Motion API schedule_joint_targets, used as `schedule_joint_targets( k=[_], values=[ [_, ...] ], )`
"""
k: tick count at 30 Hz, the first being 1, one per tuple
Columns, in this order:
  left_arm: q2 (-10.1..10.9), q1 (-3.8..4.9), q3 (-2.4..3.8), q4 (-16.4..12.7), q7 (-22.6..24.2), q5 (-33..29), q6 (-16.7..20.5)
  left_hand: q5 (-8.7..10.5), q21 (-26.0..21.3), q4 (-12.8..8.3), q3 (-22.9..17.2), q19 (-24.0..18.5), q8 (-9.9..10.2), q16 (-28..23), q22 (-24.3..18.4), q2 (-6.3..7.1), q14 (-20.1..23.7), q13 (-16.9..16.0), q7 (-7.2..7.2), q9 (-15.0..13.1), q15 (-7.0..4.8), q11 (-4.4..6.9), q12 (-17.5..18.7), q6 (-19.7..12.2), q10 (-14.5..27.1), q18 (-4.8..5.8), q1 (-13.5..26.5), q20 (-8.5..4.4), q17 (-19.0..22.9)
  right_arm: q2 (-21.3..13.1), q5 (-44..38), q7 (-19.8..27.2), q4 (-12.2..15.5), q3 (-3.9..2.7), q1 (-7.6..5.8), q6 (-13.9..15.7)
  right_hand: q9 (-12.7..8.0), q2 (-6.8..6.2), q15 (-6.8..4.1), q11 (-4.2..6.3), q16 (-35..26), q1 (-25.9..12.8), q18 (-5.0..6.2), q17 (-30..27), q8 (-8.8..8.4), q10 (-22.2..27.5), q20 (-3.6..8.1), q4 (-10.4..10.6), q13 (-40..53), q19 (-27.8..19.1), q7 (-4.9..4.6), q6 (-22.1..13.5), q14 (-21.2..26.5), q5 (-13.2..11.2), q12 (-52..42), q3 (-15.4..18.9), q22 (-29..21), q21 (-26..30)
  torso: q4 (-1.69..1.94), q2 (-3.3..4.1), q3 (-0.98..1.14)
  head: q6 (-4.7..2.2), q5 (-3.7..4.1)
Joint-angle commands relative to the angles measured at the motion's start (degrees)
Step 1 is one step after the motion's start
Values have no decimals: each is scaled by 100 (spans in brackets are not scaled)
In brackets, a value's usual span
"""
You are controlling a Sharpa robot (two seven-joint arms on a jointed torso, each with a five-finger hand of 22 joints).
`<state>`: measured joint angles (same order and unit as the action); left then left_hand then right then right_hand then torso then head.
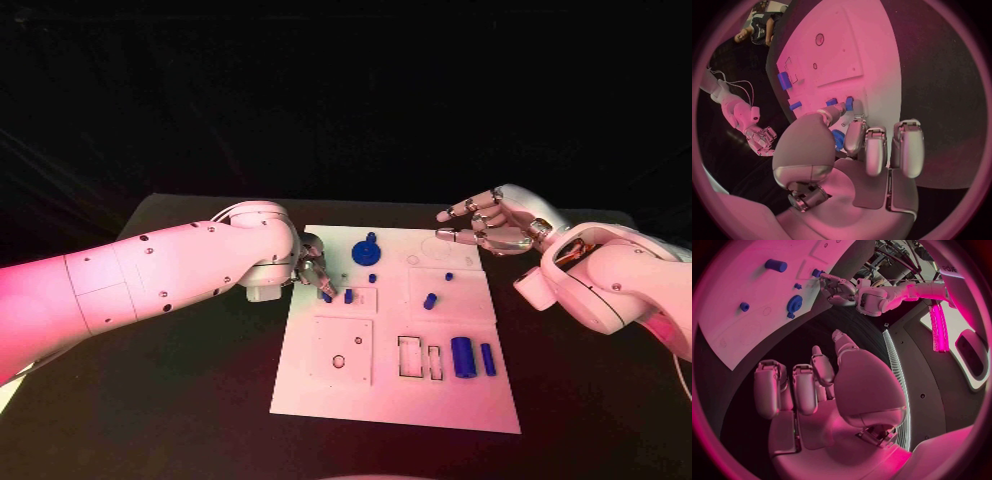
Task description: Assemble the parts on the task board
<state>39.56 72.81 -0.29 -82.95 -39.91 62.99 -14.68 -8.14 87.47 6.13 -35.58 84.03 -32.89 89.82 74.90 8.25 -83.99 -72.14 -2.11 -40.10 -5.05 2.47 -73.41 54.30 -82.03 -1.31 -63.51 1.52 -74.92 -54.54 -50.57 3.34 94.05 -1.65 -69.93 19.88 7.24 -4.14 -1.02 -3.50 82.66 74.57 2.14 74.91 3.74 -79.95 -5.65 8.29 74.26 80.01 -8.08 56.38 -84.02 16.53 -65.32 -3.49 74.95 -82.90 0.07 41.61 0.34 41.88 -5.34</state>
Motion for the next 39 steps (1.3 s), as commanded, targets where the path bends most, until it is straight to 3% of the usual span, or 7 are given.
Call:
schedule_joint_targets(
  k=[1,19,33,39],
  values=[
    [-34,-47,-35,-10,-211,47,-310,-34,44,17,57,497,16,18,1303,-12,-601,-39,68,10,-35,-2,-47,144,-12,68,89,-60,-1508,0,-36,15,14,0,3,-44,5,44,5,40,-20,-17,115,216,18,20,16,0,-5,-39,-4,36,-320,30,24,45,188,34,1,-2,-1,-2,2],
    [-93,-46,-35,108,-269,76,-202,-34,86,178,240,519,14,18,1348,-77,-601,-113,104,27,-59,27,-110,282,-56,81,361,-82,-1508,-22,-36,11,41,0,3,-40,5,44,5,40,-47,-17,124,171,17,30,16,0,-21,-66,-4,35,-310,30,48,50,154,54,1,2,-5,6,14],
    [-89,-52,-35,139,-252,76,-188,-30,129,489,784,540,7,18,1393,104,-601,-137,121,28,-73,41,-119,372,-71,94,715,-93,-1508,-26,-36,11,55,0,3,-58,6,43,5,40,-72,-18,132,131,16,35,17,2,-27,-91,-5,34,-301,31,57,57,121,74,2,-3,-6,1,26],
    [-63,-54,-34,121,-242,77,-108,-30,134,640,1076,543,5,18,1400,117,-601,-146,121,27,-73,41,-122,398,-76,96,748,-95,-1508,-26,-36,13,56,0,3,-59,6,43,5,40,-73,-18,132,129,16,35,17,2,-27,-92,-5,34,-300,31,57,57,120,74,6,-4,-6,-4,27]
  ],
)
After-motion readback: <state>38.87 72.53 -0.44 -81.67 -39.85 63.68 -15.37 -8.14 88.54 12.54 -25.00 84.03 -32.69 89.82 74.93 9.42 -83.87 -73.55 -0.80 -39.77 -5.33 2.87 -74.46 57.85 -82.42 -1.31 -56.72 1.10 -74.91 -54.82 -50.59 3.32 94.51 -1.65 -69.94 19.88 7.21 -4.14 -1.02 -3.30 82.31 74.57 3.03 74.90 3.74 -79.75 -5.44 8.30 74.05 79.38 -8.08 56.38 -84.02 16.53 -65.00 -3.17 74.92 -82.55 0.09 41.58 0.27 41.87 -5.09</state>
